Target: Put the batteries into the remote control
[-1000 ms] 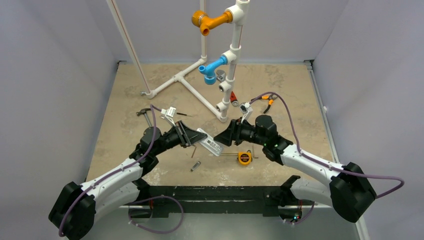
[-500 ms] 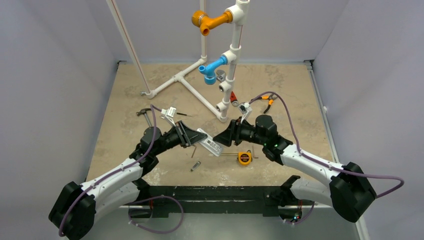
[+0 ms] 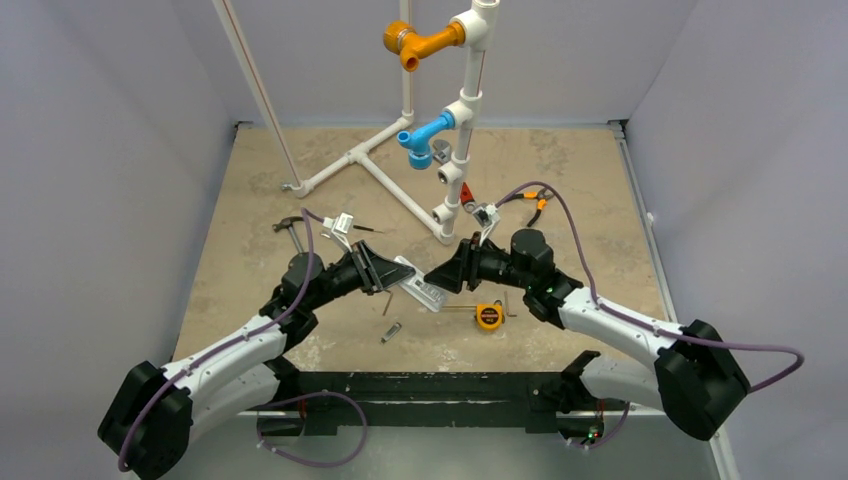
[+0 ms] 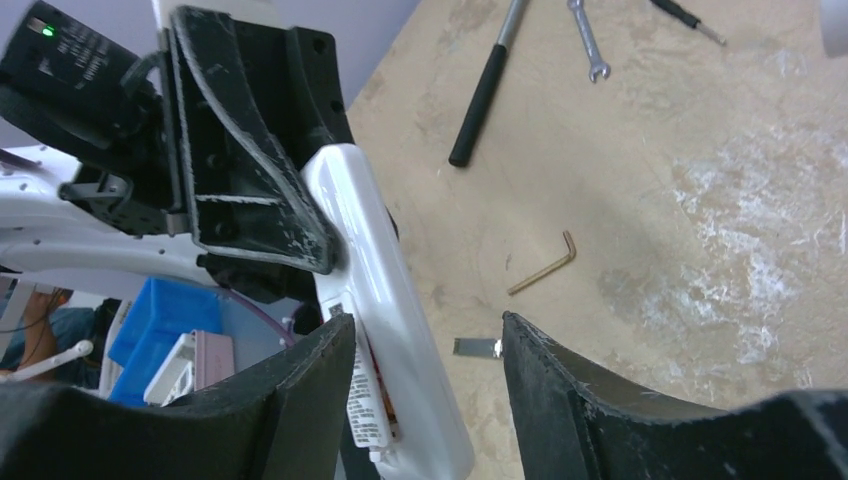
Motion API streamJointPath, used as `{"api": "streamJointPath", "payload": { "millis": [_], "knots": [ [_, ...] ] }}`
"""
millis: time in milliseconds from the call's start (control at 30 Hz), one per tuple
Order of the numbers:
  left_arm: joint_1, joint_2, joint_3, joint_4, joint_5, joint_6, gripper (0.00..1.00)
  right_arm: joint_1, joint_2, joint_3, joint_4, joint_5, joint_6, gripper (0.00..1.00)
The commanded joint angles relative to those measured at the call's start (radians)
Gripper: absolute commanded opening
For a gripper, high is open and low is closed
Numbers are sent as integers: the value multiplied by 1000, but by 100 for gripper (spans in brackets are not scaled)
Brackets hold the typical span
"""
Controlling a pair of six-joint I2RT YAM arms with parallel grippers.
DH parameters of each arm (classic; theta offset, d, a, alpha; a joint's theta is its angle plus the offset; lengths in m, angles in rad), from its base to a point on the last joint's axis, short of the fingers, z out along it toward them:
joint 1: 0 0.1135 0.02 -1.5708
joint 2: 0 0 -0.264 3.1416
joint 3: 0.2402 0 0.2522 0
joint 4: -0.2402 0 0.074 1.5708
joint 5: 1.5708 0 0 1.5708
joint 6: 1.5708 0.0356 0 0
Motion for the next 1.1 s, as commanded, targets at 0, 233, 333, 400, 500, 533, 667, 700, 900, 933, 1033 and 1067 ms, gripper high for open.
{"api": "streamJointPath", "payload": {
  "millis": [0,233,333,400,500,533,667,700,900,933,1033,1067],
  "knots": [
    [2,1,48,51,14,4,0,1,42,34,42,-60,1,53],
    [3,9,50,52,13,3,0,1,45,37,31,-73,-17,43],
    [3,12,51,56,14,2,0,1,47,39,27,-71,-22,33],
    [3,15,52,57,13,2,0,2,52,40,21,-70,-22,25],
    [3,14,52,56,13,0,0,1,59,49,4,-67,-25,17],
    [3,14,51,56,13,0,0,1,61,52,-3,-66,-27,16],
    [4,10,50,53,11,2,0,1,54,55,-22,-48,-30,21],
    [3,10,49,53,12,2,0,1,45,54,-30,-36,-32,24],
    [2,4,46,53,11,2,0,1,-36,13,-45,39,-33,49],
    [3,2,47,51,11,2,0,1,-50,3,-44,45,-27,55],
    [3,-2,47,51,7,2,0,1,-92,-26,-46,67,7,75],
    [2,-1,47,53,7,2,0,2,-103,-38,-41,75,19,80]
  ]
}}
